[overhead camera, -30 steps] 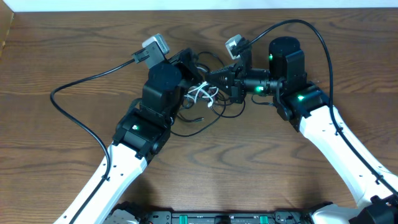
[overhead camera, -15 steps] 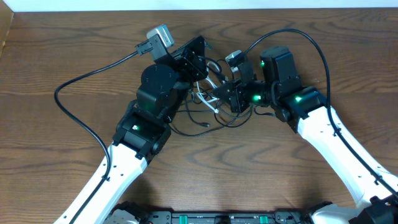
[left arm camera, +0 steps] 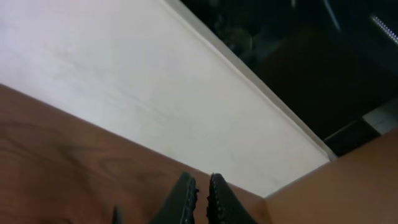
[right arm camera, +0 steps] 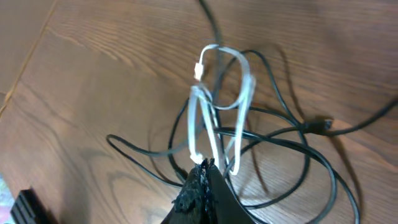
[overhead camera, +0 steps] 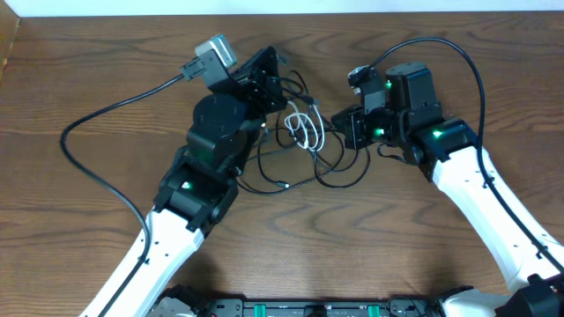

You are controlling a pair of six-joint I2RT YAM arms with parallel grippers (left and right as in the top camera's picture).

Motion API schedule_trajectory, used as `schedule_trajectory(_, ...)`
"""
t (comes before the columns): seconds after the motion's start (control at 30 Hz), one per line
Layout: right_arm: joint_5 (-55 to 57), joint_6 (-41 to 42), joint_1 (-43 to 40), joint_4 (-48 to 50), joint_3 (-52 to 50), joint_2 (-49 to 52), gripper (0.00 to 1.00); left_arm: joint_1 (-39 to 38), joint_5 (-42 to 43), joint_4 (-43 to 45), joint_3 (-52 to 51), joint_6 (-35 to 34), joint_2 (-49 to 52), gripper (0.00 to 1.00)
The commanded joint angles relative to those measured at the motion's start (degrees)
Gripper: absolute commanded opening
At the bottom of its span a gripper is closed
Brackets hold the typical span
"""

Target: Untangle cables

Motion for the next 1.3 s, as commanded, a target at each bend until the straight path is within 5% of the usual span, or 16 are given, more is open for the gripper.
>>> schedule_trajectory(0.0,1.29,-0.39,-0.81,-0.52,0.68,-0.07,0.01,1.25,-6.01,0.39,1.62,4.96,-3.23,0.08)
schedule_trajectory(0.73,2.16,-0.46,-0.76,-0.87,0.68,-0.04,0.01,15.32,-12.48,8.94,1.62,7.65,-13.97,0.08)
schedule_trajectory(1.0,1.64,-8.33,0.35,-1.22,0.66,1.09,0.01,16.76,-15.41,6.58,1.62,10.75,-14.82,0.08)
schedule_trajectory(1.27,1.64,-16.06,5.29,2.01,0.66,7.21,0.49,16.72,-15.02,5.51,1.62,10.78,-14.78,0.08)
